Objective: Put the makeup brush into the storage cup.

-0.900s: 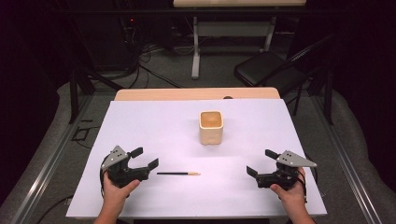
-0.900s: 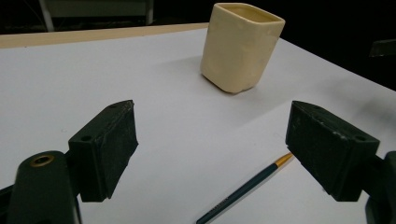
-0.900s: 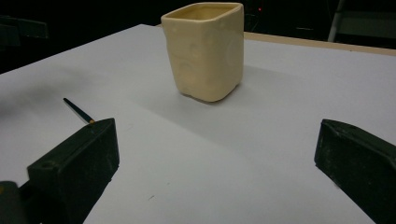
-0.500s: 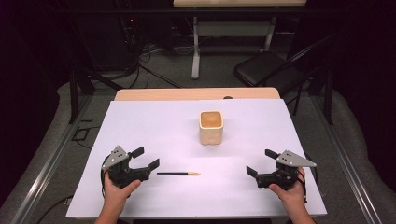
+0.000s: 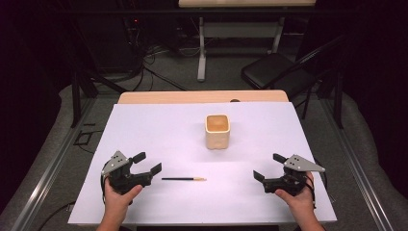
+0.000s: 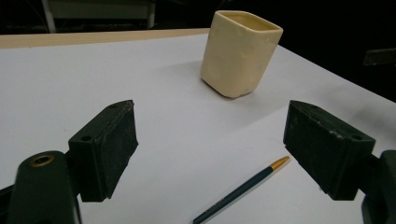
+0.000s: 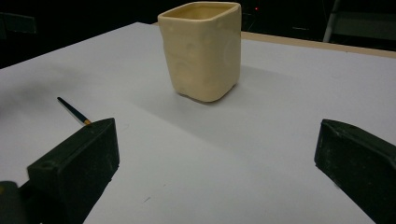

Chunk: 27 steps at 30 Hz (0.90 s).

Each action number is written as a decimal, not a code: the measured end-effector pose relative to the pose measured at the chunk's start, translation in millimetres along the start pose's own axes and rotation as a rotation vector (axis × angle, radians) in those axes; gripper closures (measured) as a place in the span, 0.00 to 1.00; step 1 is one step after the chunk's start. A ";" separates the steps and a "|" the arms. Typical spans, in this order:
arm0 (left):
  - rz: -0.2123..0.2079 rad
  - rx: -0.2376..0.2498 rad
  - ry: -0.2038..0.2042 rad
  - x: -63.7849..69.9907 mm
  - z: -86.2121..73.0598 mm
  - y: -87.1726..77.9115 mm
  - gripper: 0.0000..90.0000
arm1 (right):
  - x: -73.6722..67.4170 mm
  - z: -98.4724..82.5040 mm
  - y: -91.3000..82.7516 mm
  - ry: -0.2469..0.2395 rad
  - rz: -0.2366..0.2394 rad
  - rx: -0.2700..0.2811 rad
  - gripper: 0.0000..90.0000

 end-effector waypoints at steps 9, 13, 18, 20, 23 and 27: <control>0.002 -0.004 -0.002 1.5 3.9 -0.3 0.20 | 0.8 -0.2 0.0 0.006 -0.005 -0.002 0.00; -0.003 0.001 0.009 1.5 11.6 -2.4 0.20 | 0.6 0.0 0.1 0.007 -0.005 -0.001 0.00; -0.004 -0.024 0.048 2.0 19.4 -2.2 0.21 | -0.1 0.0 1.1 0.007 -0.002 -0.005 0.00; -0.006 -0.035 0.063 1.7 21.4 -1.8 0.21 | -0.6 0.6 1.2 0.006 -0.002 0.000 0.00; -0.009 -0.044 0.083 1.1 26.1 -1.9 0.24 | -0.7 0.7 1.1 0.008 -0.002 0.000 0.00; -0.012 -0.058 0.122 0.9 32.1 -2.0 0.27 | -0.5 0.2 1.1 0.008 -0.003 -0.006 0.00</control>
Point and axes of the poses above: each handheld gripper's, and its own axes: y roughly forward along the jaws, z roughly out of its top, x roughly to its right, the point moved 7 cm from there along y, roughly forward along the jaws, and after that the axes turned 3 degrees about -y, right-handed, at the moved point
